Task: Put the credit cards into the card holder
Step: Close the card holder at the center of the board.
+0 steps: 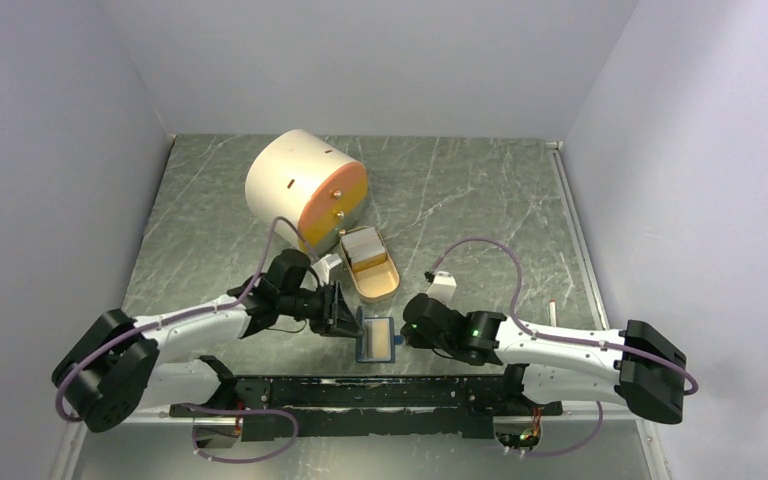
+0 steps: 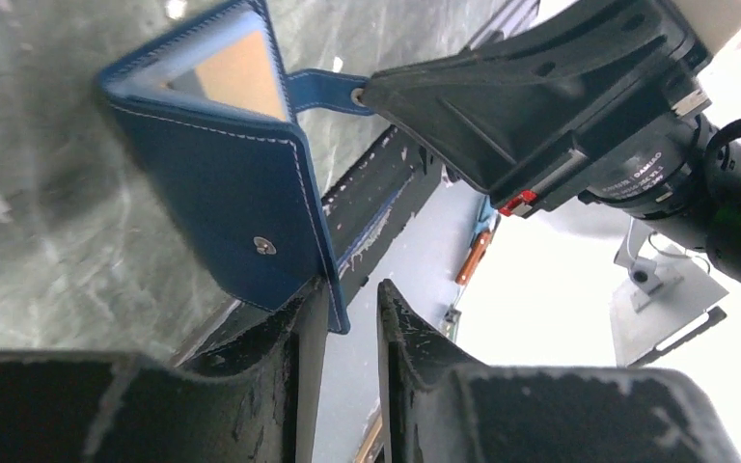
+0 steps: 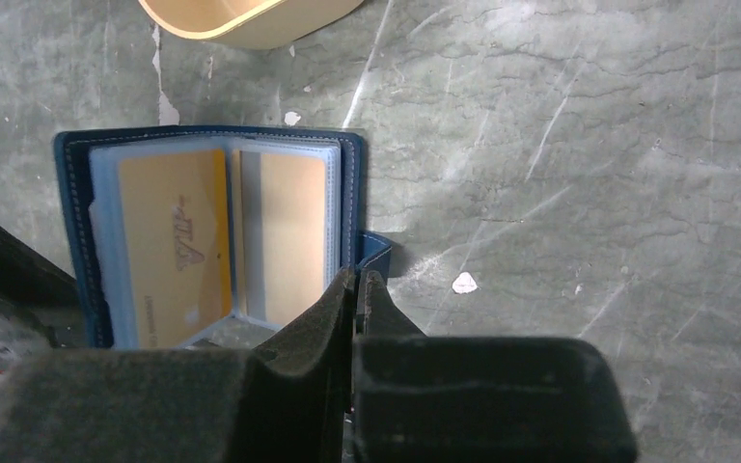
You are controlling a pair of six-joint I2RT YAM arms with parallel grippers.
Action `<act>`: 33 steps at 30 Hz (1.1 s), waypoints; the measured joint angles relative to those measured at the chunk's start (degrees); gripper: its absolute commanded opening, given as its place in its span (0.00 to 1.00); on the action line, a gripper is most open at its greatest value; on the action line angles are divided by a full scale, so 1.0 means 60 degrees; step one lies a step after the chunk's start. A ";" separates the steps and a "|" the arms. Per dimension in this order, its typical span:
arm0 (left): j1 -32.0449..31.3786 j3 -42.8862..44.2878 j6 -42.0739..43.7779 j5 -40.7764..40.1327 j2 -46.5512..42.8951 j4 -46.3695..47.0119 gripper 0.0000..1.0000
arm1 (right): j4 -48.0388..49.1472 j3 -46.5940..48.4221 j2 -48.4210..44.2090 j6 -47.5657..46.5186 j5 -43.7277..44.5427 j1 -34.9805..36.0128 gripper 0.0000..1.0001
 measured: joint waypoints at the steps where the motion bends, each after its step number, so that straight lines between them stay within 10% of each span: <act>1: -0.0135 0.0004 -0.0080 0.0087 0.0197 0.0291 0.29 | 0.0062 -0.0007 0.0015 -0.0004 -0.0018 0.0000 0.00; 33: -0.0601 0.1264 0.0874 -0.0827 0.2881 0.0331 0.22 | 0.0586 -0.0124 -0.0295 -0.0408 -0.0240 0.0000 0.00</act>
